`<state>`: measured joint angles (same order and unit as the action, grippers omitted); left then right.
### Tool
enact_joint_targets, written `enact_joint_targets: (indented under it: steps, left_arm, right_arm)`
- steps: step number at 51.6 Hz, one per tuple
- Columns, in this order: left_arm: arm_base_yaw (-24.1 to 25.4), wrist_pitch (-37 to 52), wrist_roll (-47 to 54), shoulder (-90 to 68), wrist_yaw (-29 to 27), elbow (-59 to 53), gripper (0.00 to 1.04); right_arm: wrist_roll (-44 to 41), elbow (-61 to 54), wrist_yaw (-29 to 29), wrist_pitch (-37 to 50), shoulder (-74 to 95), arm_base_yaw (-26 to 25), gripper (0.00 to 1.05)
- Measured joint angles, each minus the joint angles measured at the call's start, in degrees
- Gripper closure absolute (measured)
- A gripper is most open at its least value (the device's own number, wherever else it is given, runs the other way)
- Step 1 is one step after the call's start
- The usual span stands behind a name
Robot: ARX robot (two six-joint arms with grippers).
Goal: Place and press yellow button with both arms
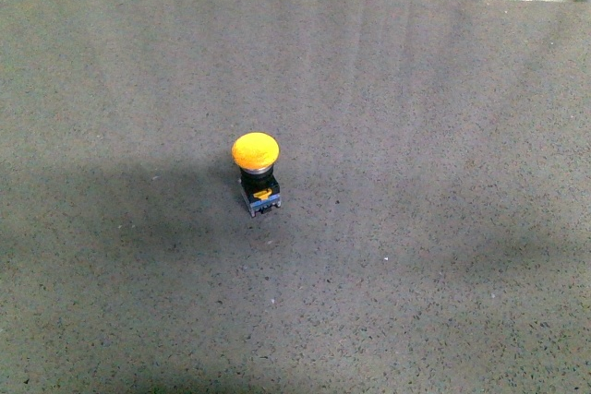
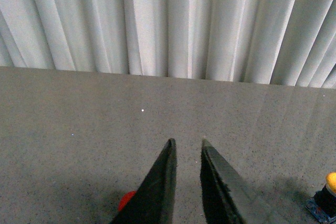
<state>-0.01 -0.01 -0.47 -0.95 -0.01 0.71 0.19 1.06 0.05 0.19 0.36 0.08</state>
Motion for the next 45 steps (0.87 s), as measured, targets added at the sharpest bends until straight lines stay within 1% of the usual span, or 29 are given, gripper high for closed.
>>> enact_joint_targets:
  steps: [2, 4, 7, 9, 13, 18, 20, 21, 23, 27, 45]
  left_arm:
    - [0.0, 0.0, 0.0, 0.0, 0.0, 0.0, 0.76]
    - [0.0, 0.0, 0.0, 0.0, 0.0, 0.0, 0.69]
    - [0.0, 0.0, 0.0, 0.0, 0.0, 0.0, 0.55]
    - [0.0, 0.0, 0.0, 0.0, 0.0, 0.0, 0.48]
    - [0.0, 0.0, 0.0, 0.0, 0.0, 0.0, 0.37]
    - [0.0, 0.0, 0.0, 0.0, 0.0, 0.0, 0.14]
    - [0.0, 0.0, 0.0, 0.0, 0.0, 0.0, 0.09]
    - [0.0, 0.0, 0.2, 0.0, 0.0, 0.0, 0.08]
    - [0.0, 0.0, 0.1, 0.0, 0.0, 0.0, 0.09]
    - [0.0, 0.0, 0.2, 0.0, 0.0, 0.0, 0.1]
    - [0.0, 0.0, 0.2, 0.0, 0.0, 0.0, 0.09]
  right_arm:
    - [0.0, 0.0, 0.0, 0.0, 0.0, 0.0, 0.79]
    - [0.0, 0.0, 0.0, 0.0, 0.0, 0.0, 0.72]
    - [0.0, 0.0, 0.0, 0.0, 0.0, 0.0, 0.58]
    - [0.0, 0.0, 0.0, 0.0, 0.0, 0.0, 0.51]
    - [0.0, 0.0, 0.0, 0.0, 0.0, 0.0, 0.4]
    - [0.0, 0.0, 0.0, 0.0, 0.0, 0.0, 0.18]
    - [0.0, 0.0, 0.0, 0.0, 0.0, 0.0, 0.13]
    - [0.0, 0.0, 0.0, 0.0, 0.0, 0.0, 0.09]
    - [0.0, 0.0, 0.0, 0.0, 0.0, 0.0, 0.08]
    - [0.0, 0.0, 0.0, 0.0, 0.0, 0.0, 0.09]
    - [0.0, 0.0, 0.0, 0.0, 0.0, 0.0, 0.09]
